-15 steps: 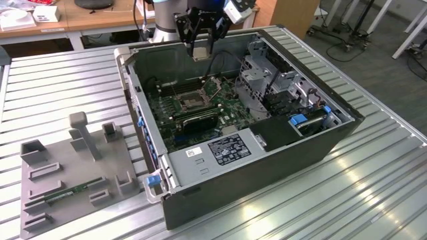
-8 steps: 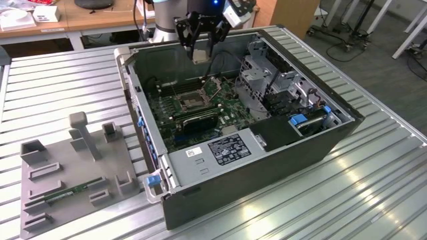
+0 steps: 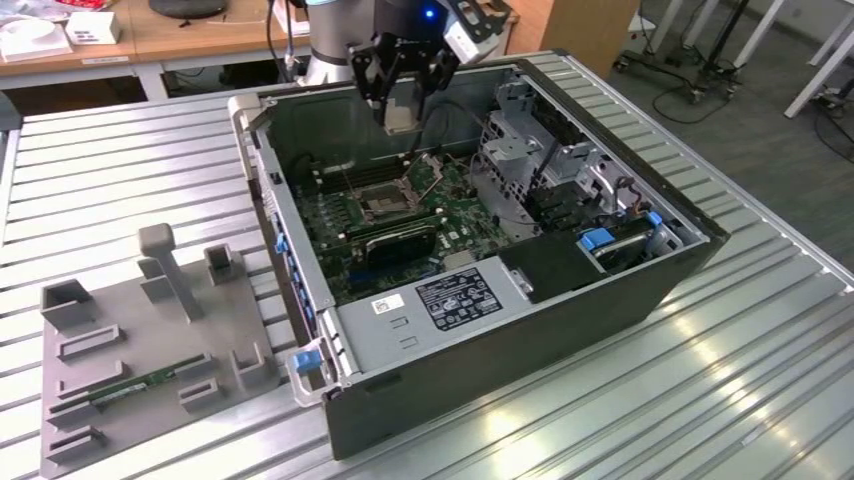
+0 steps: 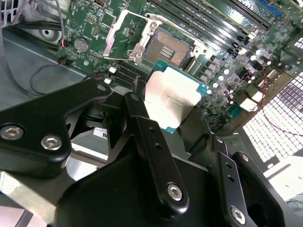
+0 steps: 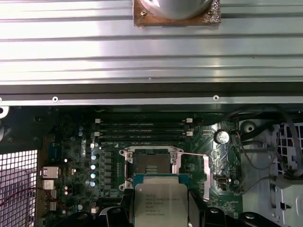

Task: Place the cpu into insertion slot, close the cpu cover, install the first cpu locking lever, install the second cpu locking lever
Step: 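Place the cpu into insertion slot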

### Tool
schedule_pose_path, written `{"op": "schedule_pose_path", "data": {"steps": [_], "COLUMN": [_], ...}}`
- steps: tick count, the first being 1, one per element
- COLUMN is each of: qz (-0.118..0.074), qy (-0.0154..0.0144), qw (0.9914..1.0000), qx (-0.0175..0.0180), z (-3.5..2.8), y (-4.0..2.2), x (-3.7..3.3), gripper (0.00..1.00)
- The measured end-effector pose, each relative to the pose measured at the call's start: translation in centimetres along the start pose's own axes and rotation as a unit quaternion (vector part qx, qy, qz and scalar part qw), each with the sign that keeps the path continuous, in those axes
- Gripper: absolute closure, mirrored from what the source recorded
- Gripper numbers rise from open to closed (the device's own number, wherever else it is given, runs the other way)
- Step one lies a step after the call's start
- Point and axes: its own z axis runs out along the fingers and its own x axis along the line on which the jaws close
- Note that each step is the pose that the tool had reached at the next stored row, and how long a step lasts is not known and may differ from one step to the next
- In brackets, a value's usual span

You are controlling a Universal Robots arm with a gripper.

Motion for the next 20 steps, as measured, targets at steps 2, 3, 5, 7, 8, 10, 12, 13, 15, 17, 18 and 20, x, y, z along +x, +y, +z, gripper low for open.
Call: {"op": "schedule_pose_path", "data": {"steps": [2, 3, 5, 7, 8, 10, 12, 13, 15, 17, 18, 20], "qz": [0.0, 0.0, 0.0, 0.0, 0.0, 0.0, 0.0, 0.0, 0.0, 0.0, 0.0, 0.0], "qy": [0.0, 0.0001, 0.0001, 0.0, 0.0, 0.0, 0.0, 0.0, 0.0, -0.0001, -0.0001, 0.0], "qw": [1.0, 1.0, 1.0, 1.0, 1.0, 1.0, 1.0, 1.0, 1.0, 1.0, 1.0, 1.0], "qx": [0.0001, 0.0001, 0.0001, 0.0, 0.0001, 0.0001, 0.0001, 0.0, 0.0, -0.0002, -0.0001, 0.0], "z": [0.09, 0.09, 0.09, 0.12, 0.12, 0.12, 0.12, 0.12, 0.13, 0.22, 0.28, 0.5], "y": [-0.01, -0.01, -0.01, -0.01, -0.02, -0.01, -0.02, -0.01, -0.01, -0.02, -0.03, -0.05], "x": [0.07, 0.08, 0.08, 0.11, 0.11, 0.11, 0.12, 0.12, 0.12, 0.19, 0.23, 0.27], "gripper": [0.46, 0.46, 0.46, 0.46, 0.46, 0.46, 0.46, 0.46, 0.46, 0.46, 0.46, 0.46]}}
